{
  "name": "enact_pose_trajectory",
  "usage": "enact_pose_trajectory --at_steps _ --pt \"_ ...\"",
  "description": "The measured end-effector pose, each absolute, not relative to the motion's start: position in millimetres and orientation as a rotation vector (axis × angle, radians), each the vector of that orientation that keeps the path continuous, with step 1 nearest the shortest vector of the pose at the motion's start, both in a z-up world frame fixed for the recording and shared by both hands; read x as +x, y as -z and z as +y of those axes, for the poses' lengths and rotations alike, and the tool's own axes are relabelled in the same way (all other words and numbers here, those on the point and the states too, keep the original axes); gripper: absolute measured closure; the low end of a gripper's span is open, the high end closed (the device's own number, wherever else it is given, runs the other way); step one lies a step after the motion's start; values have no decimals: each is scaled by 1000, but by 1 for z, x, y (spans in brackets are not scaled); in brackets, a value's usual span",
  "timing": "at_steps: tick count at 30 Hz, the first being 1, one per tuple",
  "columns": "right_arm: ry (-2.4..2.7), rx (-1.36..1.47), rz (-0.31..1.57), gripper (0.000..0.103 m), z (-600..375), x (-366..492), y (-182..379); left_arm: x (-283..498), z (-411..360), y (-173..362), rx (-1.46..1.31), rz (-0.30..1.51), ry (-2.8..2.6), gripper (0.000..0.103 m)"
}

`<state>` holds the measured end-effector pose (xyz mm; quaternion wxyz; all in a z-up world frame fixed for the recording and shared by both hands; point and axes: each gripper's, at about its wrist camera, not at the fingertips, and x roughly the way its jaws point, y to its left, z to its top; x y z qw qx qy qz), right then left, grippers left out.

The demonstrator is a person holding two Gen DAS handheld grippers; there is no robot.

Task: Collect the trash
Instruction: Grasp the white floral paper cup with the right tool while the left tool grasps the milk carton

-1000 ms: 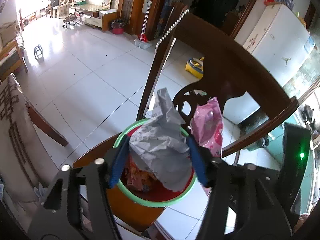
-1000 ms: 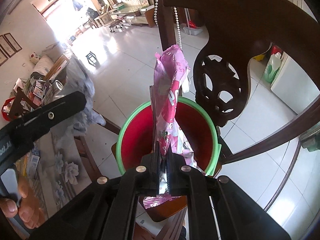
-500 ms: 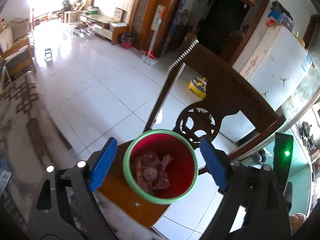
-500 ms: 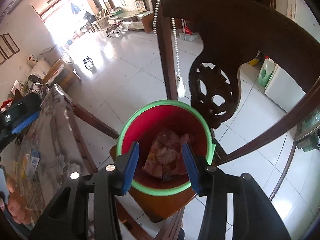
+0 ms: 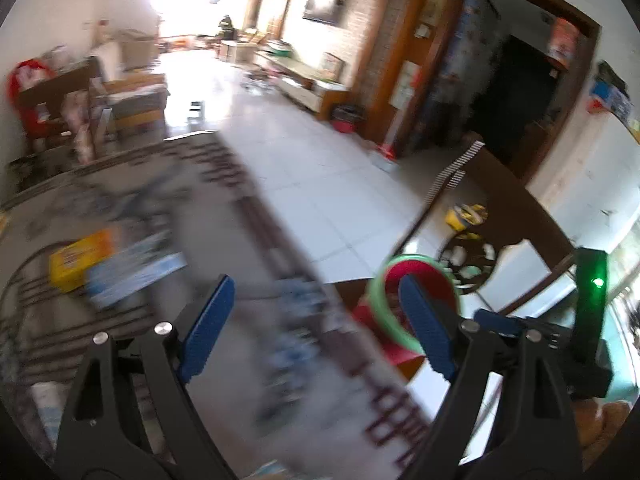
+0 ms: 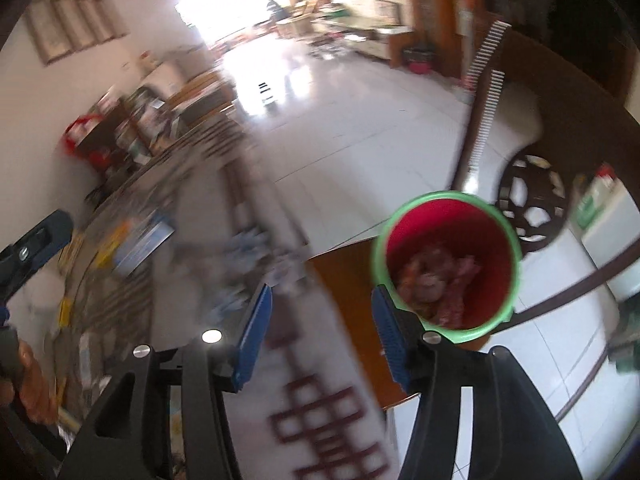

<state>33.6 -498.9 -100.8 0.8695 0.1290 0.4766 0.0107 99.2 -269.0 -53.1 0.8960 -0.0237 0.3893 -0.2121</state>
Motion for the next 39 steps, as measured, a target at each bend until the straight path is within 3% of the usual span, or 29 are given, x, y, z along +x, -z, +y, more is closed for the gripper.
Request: enact_pose_trajectory --at_steps 10,14,16,22,26,28,30,39 --pt "-354 124 1165 52 -330 18 135 66 -103 62 -127 837 166 21" --pt "-491 43 1245 51 -257 12 158 60 -60 69 -151 849 106 21" --pt "-541 8 1269 45 -230 11 167 57 -39 75 -162 859 76 21" --pt "-630 -89 1360 44 -160 11 199 54 1 98 -211 915 18 21" --pt "-623 -119 1426 43 -142 13 221 53 21 110 -226 935 -3 21" --pt "-604 -128 1446 54 -139 14 229 53 29 115 -233 942 -8 21" --pt "-598 -102 1441 55 -142 14 228 54 32 122 -232 951 -13 21" --pt "-419 44 1277 55 -190 27 177 63 33 187 -211 1073 -46 21"
